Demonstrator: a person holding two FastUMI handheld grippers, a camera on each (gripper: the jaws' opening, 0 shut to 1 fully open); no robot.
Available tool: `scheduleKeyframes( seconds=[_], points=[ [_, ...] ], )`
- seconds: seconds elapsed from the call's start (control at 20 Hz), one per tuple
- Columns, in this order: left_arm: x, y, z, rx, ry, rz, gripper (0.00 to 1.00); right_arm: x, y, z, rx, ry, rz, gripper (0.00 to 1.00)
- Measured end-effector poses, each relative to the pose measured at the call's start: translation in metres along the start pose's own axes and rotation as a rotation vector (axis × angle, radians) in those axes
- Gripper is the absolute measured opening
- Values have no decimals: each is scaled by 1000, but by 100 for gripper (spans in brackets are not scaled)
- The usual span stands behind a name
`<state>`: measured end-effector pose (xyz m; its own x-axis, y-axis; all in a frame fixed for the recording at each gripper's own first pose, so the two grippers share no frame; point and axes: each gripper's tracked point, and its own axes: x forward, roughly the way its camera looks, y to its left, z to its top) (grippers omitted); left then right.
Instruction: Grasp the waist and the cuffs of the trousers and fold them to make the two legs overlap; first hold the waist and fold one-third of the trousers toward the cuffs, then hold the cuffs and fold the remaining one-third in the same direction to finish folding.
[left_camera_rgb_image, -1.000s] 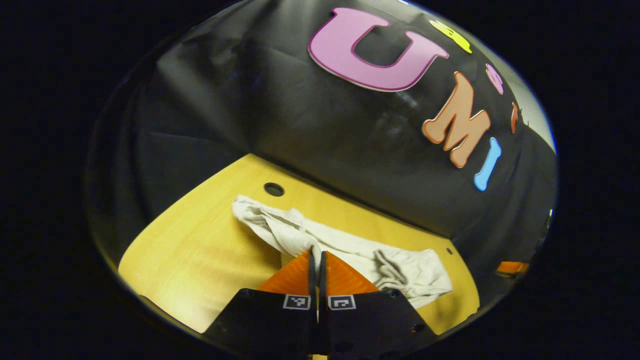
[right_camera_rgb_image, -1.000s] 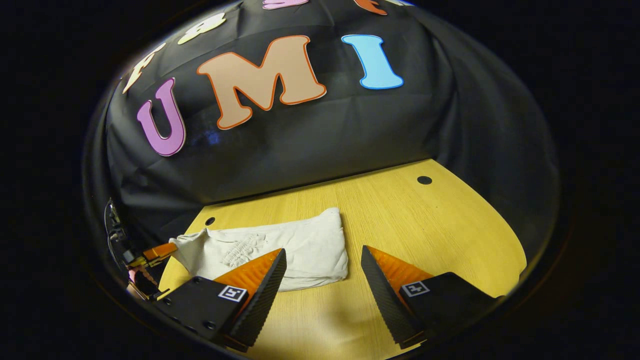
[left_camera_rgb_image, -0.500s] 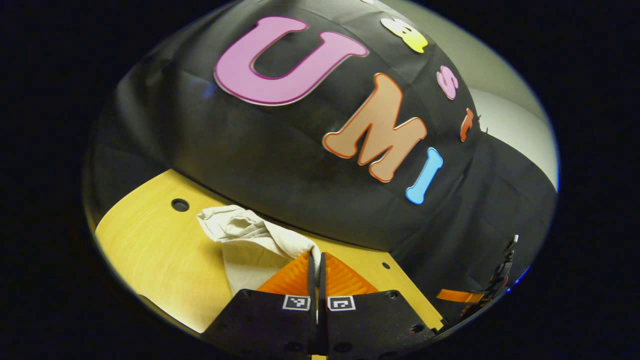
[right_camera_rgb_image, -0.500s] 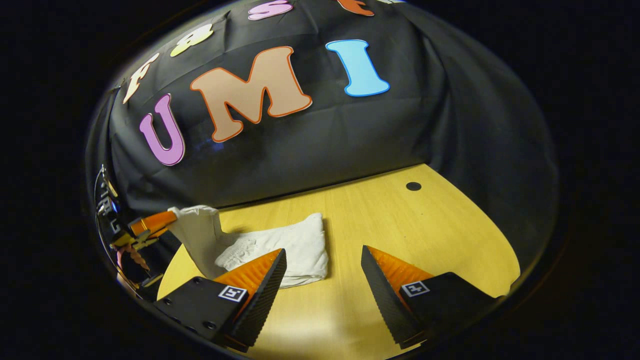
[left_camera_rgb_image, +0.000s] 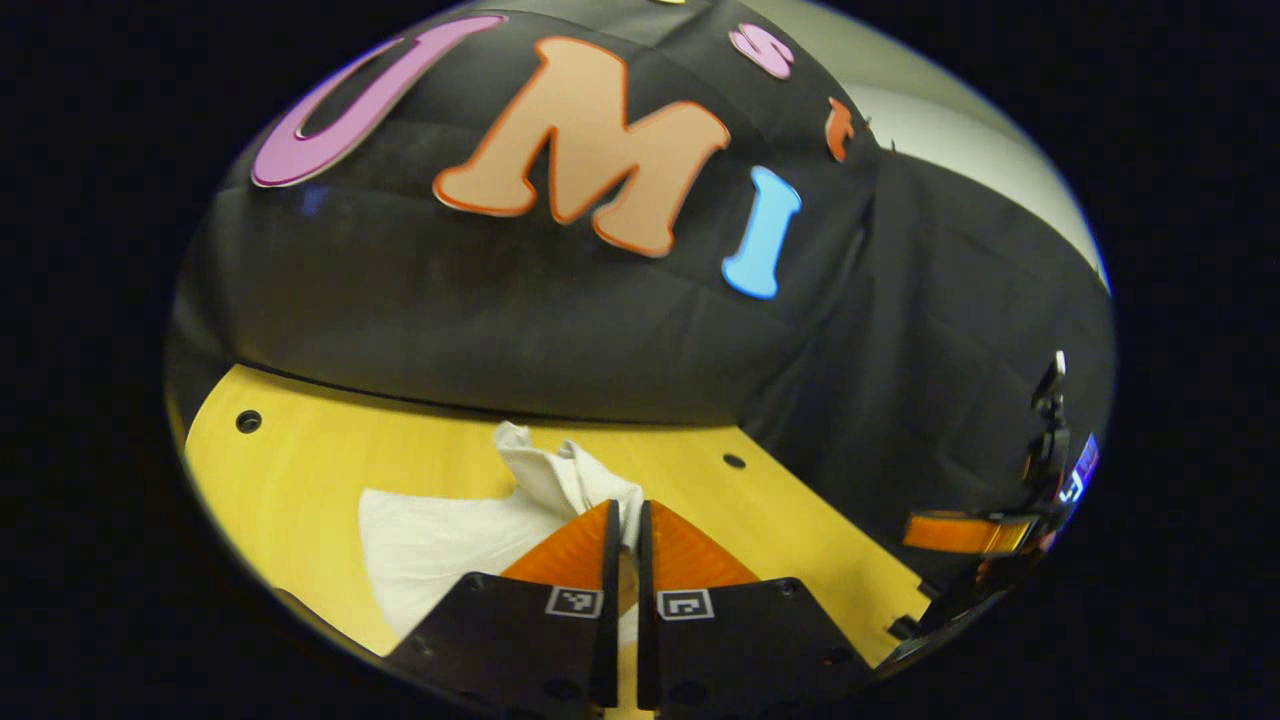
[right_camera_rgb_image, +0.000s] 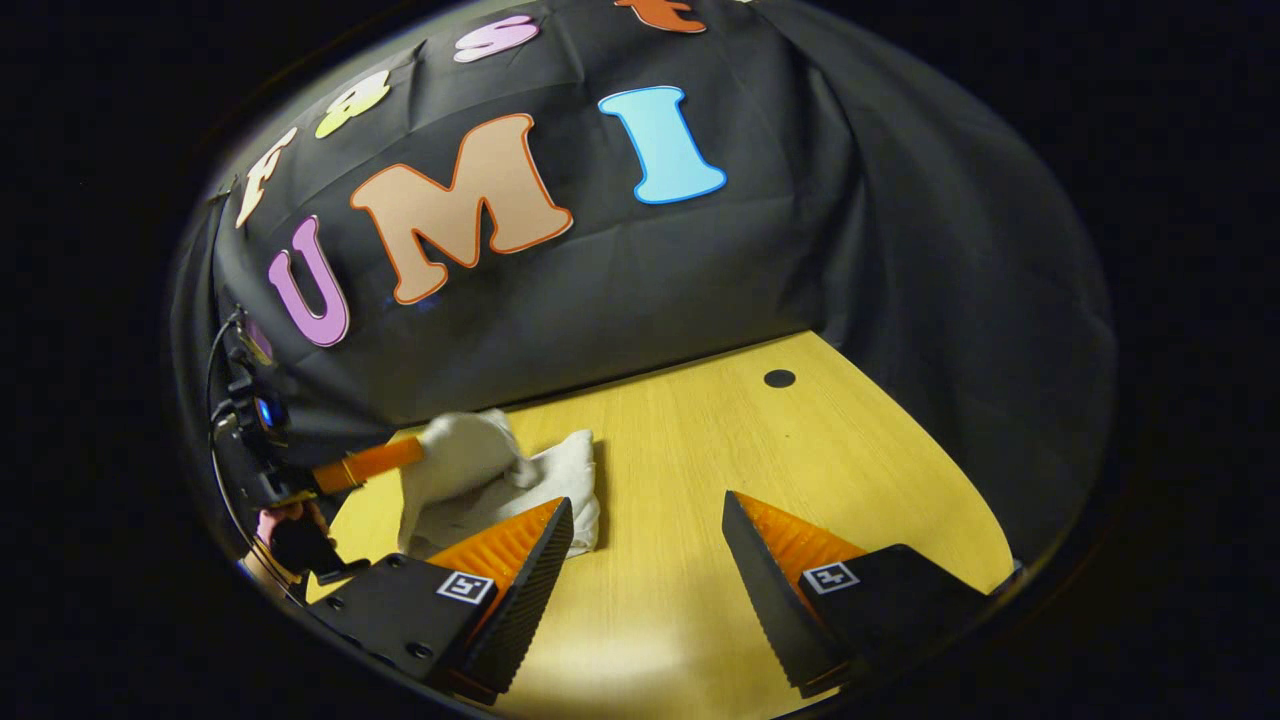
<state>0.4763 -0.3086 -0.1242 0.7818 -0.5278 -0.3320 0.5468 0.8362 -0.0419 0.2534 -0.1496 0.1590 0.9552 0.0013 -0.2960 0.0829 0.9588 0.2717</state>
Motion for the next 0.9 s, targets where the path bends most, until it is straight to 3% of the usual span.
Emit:
scheduleKeyframes(
  seconds=[0.1, 0.2, 0.25, 0.45, 0.65, 0.9],
  points=[
    [8, -15, -15, 34, 40, 0, 27, 0, -7, 3, -5, 0, 3, 96],
    [9, -30, -20, 50, 36, 11, 70, -2, -10, 3, -5, -1, 14, 96],
    [8, -32, -17, 49, 21, 24, 77, -2, -10, 4, -3, 0, 23, 96],
    [-20, -21, -2, 32, -31, 123, 88, -6, 2, 5, -2, -5, 66, 96],
    [-59, 11, 11, 30, -82, 266, 88, -10, 21, 1, -24, -7, 112, 96],
    [-103, 33, -7, 35, -35, 363, 90, -21, 43, -6, -59, -9, 164, 96]
  ],
)
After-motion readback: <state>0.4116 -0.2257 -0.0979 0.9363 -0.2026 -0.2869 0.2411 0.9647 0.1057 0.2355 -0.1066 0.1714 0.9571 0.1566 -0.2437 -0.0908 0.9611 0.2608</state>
